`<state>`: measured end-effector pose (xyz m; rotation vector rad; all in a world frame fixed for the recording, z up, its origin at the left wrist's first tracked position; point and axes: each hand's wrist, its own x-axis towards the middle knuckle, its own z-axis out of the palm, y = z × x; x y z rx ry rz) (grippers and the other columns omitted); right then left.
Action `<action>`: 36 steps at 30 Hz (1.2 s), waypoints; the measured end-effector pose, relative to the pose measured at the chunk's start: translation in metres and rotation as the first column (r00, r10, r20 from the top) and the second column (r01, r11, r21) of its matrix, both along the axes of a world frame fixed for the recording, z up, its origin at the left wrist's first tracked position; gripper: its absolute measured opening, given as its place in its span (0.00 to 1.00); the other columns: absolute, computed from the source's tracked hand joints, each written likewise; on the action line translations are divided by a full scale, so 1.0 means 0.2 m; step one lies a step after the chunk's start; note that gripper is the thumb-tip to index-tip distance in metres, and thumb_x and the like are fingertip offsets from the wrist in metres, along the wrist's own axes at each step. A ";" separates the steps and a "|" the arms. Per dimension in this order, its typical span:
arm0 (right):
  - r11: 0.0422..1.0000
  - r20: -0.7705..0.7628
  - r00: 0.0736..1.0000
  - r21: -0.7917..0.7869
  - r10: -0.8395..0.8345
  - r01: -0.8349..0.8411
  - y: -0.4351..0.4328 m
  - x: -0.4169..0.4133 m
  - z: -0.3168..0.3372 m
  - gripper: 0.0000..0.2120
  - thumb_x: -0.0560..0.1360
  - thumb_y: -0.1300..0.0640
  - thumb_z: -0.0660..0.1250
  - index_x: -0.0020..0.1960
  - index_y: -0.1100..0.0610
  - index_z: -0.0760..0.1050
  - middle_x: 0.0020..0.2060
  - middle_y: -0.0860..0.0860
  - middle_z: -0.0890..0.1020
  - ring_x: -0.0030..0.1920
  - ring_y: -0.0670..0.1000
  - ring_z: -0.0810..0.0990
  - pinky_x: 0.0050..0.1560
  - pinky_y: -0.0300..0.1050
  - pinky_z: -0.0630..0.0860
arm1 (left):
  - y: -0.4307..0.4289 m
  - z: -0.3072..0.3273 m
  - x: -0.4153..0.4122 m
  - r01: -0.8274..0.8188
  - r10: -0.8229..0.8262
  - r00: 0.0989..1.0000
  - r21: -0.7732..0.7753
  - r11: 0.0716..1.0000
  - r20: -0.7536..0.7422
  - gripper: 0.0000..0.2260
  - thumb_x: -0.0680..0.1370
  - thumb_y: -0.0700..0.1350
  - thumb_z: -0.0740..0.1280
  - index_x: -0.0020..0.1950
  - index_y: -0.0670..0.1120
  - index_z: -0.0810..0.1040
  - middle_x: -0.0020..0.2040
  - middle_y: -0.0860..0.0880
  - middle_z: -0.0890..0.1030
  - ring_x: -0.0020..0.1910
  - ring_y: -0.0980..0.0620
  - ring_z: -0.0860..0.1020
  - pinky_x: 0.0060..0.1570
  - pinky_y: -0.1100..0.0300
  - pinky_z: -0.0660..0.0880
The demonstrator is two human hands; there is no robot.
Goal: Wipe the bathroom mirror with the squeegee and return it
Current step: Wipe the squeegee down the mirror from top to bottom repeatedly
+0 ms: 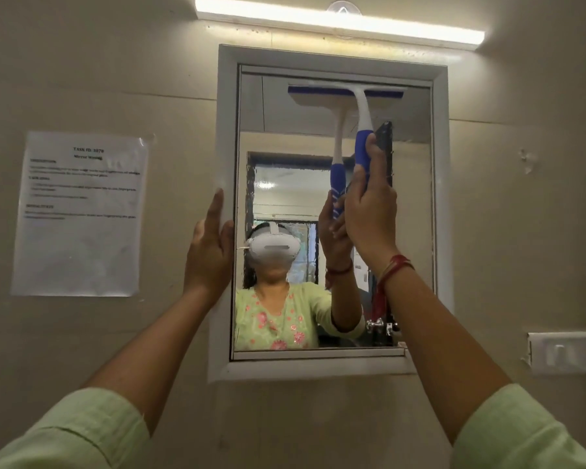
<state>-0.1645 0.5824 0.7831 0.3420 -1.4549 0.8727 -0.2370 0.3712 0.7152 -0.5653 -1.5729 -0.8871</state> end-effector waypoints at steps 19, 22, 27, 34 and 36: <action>0.998 0.026 0.999 0.057 0.026 -0.027 -0.02 -0.03 -0.34 0.21 0.82 0.53 0.51 0.74 0.46 0.54 0.42 0.54 0.79 0.36 0.53 0.79 0.37 0.56 0.80 | 0.00 0.00 0.00 -0.020 0.020 1.000 0.008 1.000 -0.015 0.21 0.82 0.49 0.52 0.75 0.57 0.52 0.71 0.43 0.66 0.62 0.43 0.70 0.53 0.58 0.63; 0.998 -0.006 0.998 0.012 0.059 -0.059 -0.04 -0.05 -0.22 0.21 0.82 0.53 0.52 0.74 0.47 0.55 0.40 0.56 0.79 0.35 0.56 0.80 0.36 0.57 0.80 | 0.00 -0.01 -0.01 -0.022 0.022 0.999 0.003 1.000 -0.023 0.21 0.82 0.50 0.52 0.75 0.57 0.51 0.71 0.44 0.65 0.63 0.43 0.70 0.54 0.57 0.64; 1.000 0.001 1.000 0.019 0.007 -0.007 -0.04 -0.06 -0.33 0.22 0.82 0.52 0.51 0.74 0.46 0.53 0.42 0.49 0.76 0.38 0.53 0.80 0.39 0.57 0.81 | 0.00 -0.01 0.02 -0.018 0.018 1.000 0.007 1.000 -0.022 0.21 0.82 0.49 0.52 0.75 0.56 0.52 0.70 0.43 0.67 0.60 0.43 0.73 0.52 0.58 0.66; 0.996 0.017 0.999 0.072 0.050 -0.051 -0.01 -0.04 -0.46 0.22 0.80 0.49 0.51 0.72 0.37 0.51 0.45 0.53 0.79 0.38 0.51 0.80 0.38 0.55 0.81 | 0.00 -0.01 0.01 -0.036 0.036 0.998 0.004 0.999 -0.043 0.21 0.82 0.48 0.52 0.75 0.54 0.52 0.68 0.41 0.69 0.53 0.42 0.76 0.47 0.57 0.68; 0.997 0.017 0.998 0.036 0.063 -0.063 -0.01 -0.04 -0.36 0.21 0.81 0.51 0.52 0.72 0.40 0.53 0.44 0.53 0.79 0.37 0.51 0.80 0.37 0.55 0.81 | 0.00 -0.01 0.01 -0.036 0.036 0.998 -0.001 0.999 -0.048 0.21 0.82 0.48 0.52 0.75 0.54 0.52 0.69 0.41 0.69 0.52 0.41 0.76 0.47 0.57 0.68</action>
